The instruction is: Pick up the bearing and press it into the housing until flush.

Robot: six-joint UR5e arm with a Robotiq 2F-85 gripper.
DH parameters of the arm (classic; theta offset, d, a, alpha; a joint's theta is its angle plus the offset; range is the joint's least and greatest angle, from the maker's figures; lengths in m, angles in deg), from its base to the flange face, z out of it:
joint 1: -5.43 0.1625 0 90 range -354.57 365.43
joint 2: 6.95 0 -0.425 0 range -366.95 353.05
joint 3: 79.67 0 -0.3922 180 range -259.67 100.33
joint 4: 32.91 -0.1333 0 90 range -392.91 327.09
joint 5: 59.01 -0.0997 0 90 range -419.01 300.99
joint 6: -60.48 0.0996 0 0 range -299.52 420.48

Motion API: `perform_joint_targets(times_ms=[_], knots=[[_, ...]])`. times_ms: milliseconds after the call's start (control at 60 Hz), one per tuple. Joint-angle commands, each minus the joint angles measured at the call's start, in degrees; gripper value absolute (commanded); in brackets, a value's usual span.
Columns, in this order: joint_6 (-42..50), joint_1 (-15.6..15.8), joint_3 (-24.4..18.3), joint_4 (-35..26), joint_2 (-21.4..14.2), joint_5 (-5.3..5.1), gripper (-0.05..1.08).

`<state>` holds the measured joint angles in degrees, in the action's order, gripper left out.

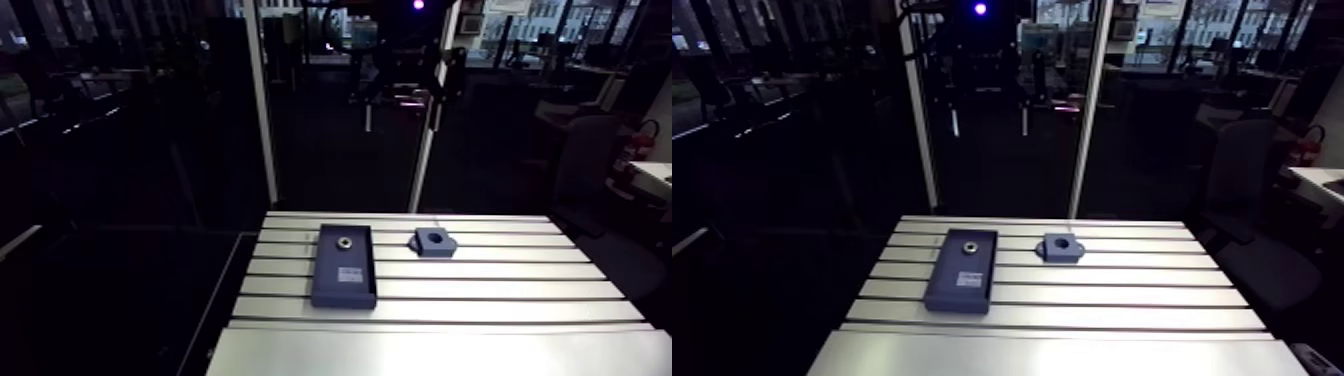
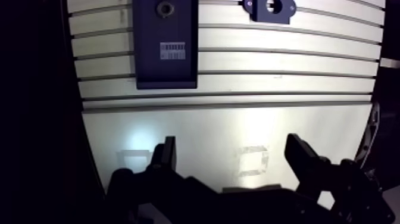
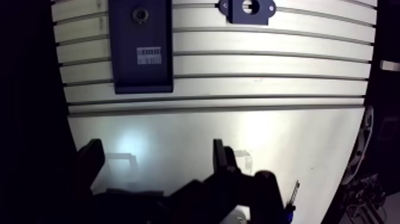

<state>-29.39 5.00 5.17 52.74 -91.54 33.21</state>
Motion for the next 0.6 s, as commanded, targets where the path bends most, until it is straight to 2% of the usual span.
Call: perform_joint_targets(times_ms=[17, 600], knots=[[-5.28, 0.09, 0.28, -3.17, -2.02, -1.22, 0.01], [-5.28, 0.09, -0.05, -2.74, -1.43, -1.12, 0.01]])
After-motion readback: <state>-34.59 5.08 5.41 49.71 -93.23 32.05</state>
